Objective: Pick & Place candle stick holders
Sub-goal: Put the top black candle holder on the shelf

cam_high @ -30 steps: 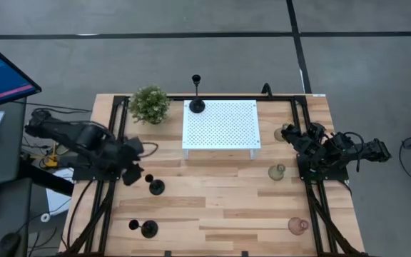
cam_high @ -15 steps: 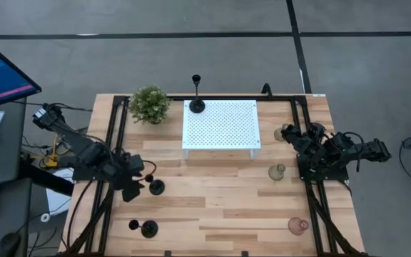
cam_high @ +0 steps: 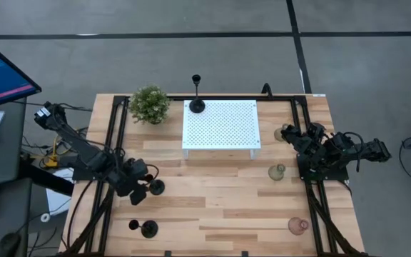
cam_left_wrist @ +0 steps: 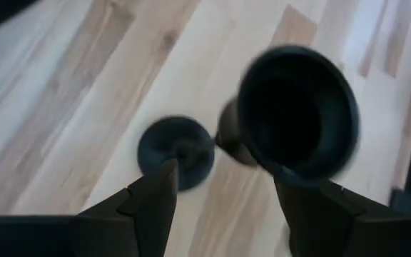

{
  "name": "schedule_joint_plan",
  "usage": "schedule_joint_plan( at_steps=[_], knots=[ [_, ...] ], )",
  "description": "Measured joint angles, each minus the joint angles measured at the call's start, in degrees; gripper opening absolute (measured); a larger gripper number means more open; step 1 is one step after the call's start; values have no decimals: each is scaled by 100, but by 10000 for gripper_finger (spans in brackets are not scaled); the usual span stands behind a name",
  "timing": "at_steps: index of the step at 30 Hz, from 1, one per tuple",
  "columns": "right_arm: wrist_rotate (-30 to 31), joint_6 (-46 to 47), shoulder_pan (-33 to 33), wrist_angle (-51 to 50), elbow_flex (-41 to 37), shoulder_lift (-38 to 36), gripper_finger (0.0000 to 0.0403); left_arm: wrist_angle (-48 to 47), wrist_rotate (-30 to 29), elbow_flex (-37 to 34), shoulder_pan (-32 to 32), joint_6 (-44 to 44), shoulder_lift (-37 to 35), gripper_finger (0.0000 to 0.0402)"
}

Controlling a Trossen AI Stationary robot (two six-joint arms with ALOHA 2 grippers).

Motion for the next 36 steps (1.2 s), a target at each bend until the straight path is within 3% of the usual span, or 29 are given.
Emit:
schedule_joint_plan(
  at_steps=[7,14,21,25,32,36],
  knots=[
    [0,0,0,0,-1,-1,159,360,-156,-281,0,2,0,231],
    [4,0,0,2,0,-1,159,784,-879,-514,0,2,0,231],
    [26,0,-1,2,0,0,159,906,-969,-612,0,2,0,222],
    [26,0,-2,2,0,1,159,919,-1002,-612,0,2,0,173],
    [27,-2,-2,1,0,-1,159,956,-1316,-612,3,-17,0,24],
    [27,-2,-2,0,-1,-1,159,997,-1263,-610,4,-342,0,17]
  ],
)
